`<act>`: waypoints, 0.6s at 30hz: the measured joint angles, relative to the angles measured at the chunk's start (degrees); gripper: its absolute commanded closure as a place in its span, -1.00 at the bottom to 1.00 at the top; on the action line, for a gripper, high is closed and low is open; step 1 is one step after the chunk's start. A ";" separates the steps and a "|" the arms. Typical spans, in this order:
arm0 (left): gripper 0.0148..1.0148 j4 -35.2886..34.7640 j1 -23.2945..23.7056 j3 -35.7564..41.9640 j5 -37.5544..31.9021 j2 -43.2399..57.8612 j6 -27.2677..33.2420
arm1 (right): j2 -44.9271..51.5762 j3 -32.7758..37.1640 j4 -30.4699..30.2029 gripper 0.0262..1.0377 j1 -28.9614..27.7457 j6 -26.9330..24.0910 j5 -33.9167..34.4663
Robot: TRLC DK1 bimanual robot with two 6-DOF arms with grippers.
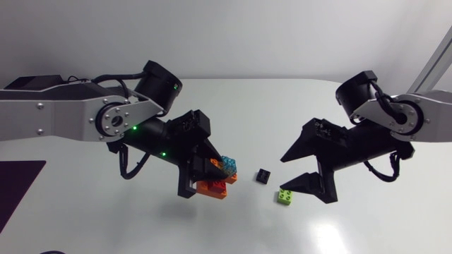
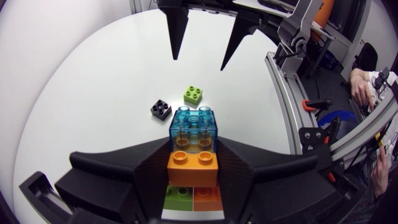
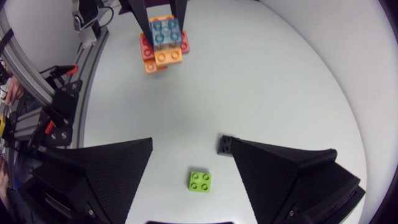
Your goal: Separate the duplo bricks
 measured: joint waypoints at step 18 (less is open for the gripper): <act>0.30 -1.05 -4.90 1.86 1.57 2.54 -0.39 | 0.92 3.98 3.04 -0.73 10.64 8.87 -5.62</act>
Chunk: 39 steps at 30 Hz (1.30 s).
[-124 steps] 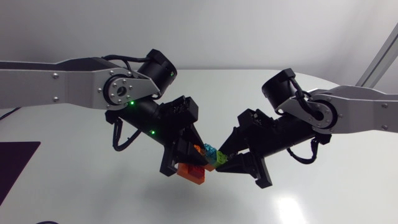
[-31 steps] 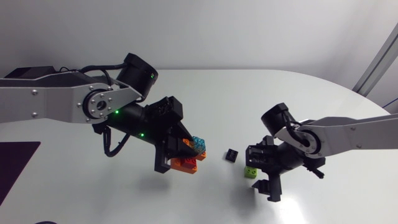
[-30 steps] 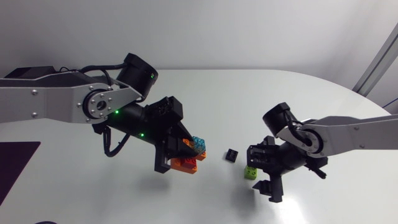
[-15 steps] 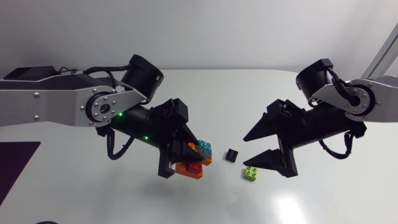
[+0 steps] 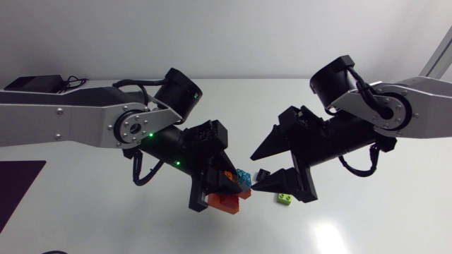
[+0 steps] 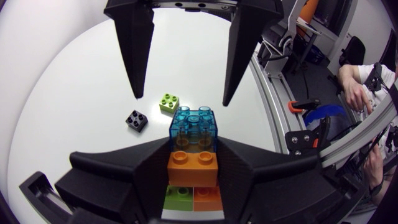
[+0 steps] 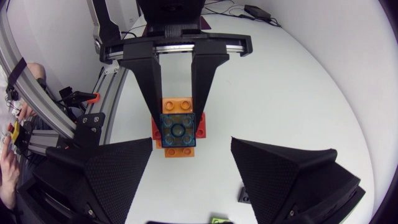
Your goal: Separate the duplo bricks
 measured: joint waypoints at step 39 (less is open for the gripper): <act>-0.10 -0.72 -0.42 0.98 0.00 1.16 -0.22 | 2.60 -0.42 1.62 0.61 3.30 1.44 -0.83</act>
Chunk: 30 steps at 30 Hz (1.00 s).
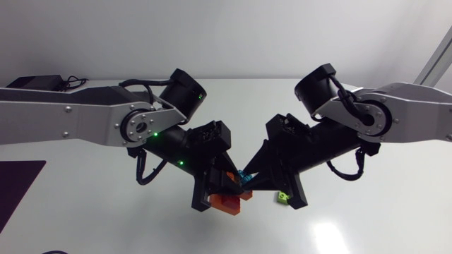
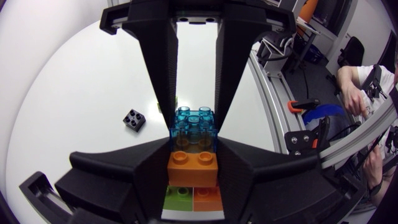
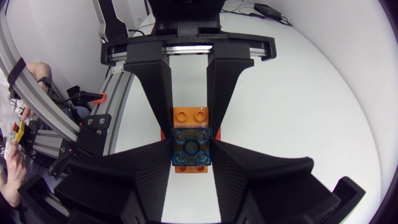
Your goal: Separate the duplo bricks
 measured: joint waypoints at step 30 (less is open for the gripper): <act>-0.74 -0.22 2.75 -0.28 0.20 -1.86 0.04 | -1.99 -0.57 -0.26 0.61 -1.60 0.24 -0.44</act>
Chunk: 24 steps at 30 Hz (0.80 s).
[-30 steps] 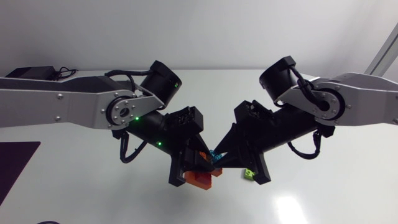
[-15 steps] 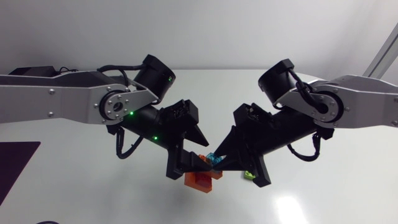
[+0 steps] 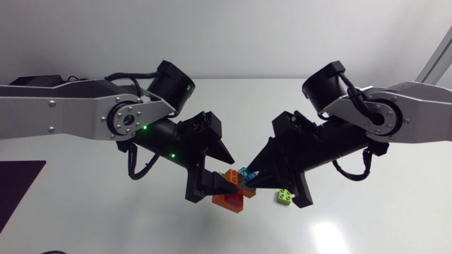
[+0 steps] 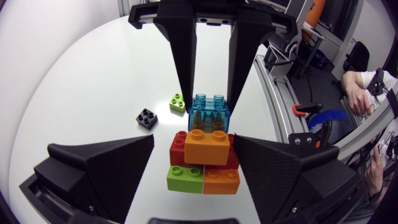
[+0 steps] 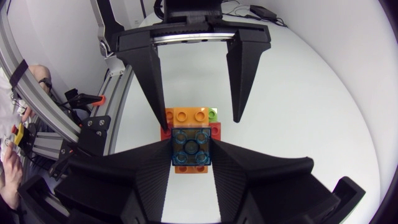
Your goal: Separate the duplo bricks
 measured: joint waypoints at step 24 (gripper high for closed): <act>0.34 -0.07 -0.52 -1.36 1.14 -1.44 0.66 | -1.31 0.11 -0.66 0.61 0.07 1.20 -0.31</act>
